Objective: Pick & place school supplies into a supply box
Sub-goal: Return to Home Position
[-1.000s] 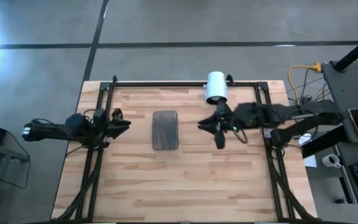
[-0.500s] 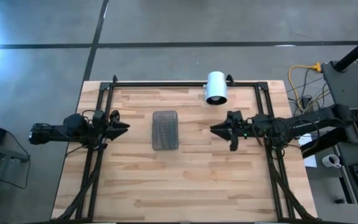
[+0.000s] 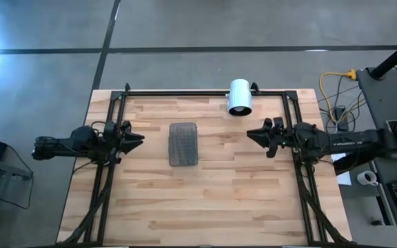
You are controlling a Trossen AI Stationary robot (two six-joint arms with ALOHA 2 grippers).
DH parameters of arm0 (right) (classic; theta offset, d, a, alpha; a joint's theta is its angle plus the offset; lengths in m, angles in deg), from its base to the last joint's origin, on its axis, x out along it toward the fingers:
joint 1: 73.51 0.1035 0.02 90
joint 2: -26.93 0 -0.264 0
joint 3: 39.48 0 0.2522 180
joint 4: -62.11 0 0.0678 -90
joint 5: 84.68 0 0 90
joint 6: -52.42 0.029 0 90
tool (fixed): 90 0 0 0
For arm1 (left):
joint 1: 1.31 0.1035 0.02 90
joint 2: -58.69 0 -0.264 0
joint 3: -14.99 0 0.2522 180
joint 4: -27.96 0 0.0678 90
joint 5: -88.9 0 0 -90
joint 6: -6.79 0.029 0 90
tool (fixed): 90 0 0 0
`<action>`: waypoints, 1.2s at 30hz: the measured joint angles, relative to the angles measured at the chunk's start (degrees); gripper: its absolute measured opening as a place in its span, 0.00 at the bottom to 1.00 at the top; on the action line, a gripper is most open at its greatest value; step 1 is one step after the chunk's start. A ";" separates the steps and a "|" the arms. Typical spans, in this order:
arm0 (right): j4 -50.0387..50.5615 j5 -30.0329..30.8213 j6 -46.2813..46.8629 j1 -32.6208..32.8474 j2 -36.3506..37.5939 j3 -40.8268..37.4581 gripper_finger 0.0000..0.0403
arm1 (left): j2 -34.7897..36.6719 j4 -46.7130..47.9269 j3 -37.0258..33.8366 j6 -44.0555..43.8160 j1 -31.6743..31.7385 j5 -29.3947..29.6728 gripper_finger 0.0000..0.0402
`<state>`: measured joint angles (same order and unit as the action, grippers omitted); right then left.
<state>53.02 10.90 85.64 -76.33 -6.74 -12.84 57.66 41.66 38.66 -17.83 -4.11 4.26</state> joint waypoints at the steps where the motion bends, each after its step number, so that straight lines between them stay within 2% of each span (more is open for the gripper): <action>1: 0.03 -2.27 0.14 -1.89 0.77 -0.51 0.20 | 0.01 -0.12 0.00 0.08 0.02 0.72 0.23; 5: -0.12 -12.91 1.01 -7.40 3.19 -1.64 0.19 | -0.05 0.16 0.00 0.33 0.02 1.00 0.23; 8: -0.60 -15.91 0.01 -7.40 4.70 -2.40 0.18 | 0.05 -0.01 -0.48 0.33 0.02 1.00 0.23; 13: -4.96 -14.18 -2.78 -7.20 8.79 -5.29 0.17 | 0.86 -1.40 -0.97 0.35 0.02 1.06 0.23; 19: -4.93 -14.05 -2.49 -6.34 15.30 -10.20 0.17 | 0.84 -1.24 -1.27 0.35 0.02 1.08 0.23; 23: -3.01 -9.92 -2.58 -4.88 18.38 -12.41 0.17 | 0.84 -1.00 -1.74 -1.91 0.02 1.08 0.23; 28: -2.49 -8.06 -7.00 -3.82 19.06 -12.39 0.17 | 0.82 -0.96 -2.08 -2.36 0.02 1.06 0.23; 36: -2.21 -8.26 -4.88 -3.82 18.09 -12.39 0.17 | -2.12 -1.09 -1.86 -3.09 0.02 0.88 0.23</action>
<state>50.81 2.65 80.76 -80.14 11.35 -25.23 55.54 40.57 36.80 -20.92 -4.09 5.13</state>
